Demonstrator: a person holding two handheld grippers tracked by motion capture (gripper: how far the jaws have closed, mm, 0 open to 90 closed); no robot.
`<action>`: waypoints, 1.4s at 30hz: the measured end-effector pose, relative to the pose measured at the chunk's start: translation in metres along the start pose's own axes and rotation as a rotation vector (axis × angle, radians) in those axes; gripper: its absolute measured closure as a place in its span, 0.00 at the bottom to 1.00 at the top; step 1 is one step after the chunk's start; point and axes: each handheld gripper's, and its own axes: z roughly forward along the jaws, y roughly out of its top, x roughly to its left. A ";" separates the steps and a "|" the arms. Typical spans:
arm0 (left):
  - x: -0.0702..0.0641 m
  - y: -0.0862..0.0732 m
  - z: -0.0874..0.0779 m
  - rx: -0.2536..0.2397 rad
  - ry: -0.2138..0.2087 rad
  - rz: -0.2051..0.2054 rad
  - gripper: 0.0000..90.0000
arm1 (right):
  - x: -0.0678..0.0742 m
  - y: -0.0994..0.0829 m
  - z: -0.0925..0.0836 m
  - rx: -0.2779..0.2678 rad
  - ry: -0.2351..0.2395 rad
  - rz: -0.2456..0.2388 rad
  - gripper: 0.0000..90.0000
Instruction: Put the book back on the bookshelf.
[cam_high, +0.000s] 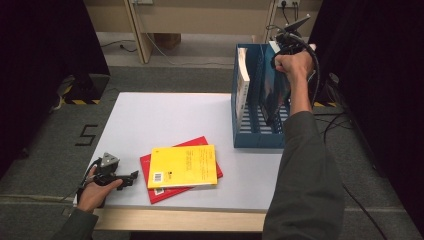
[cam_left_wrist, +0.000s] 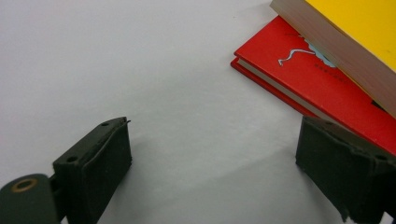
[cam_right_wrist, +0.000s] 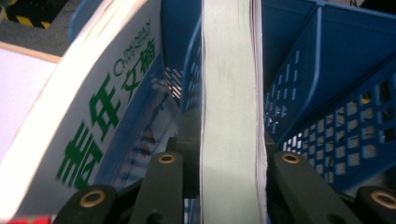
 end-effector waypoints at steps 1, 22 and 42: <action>0.000 0.000 0.000 0.000 0.000 0.000 0.10 | 0.000 0.000 0.003 0.000 -0.001 0.006 0.82; 0.000 0.000 0.000 0.000 0.001 0.000 0.10 | 0.005 -0.014 0.062 0.036 -0.004 0.008 0.81; 0.000 0.000 0.000 0.001 0.003 0.003 0.10 | 0.008 -0.041 0.036 0.001 0.088 -0.040 0.67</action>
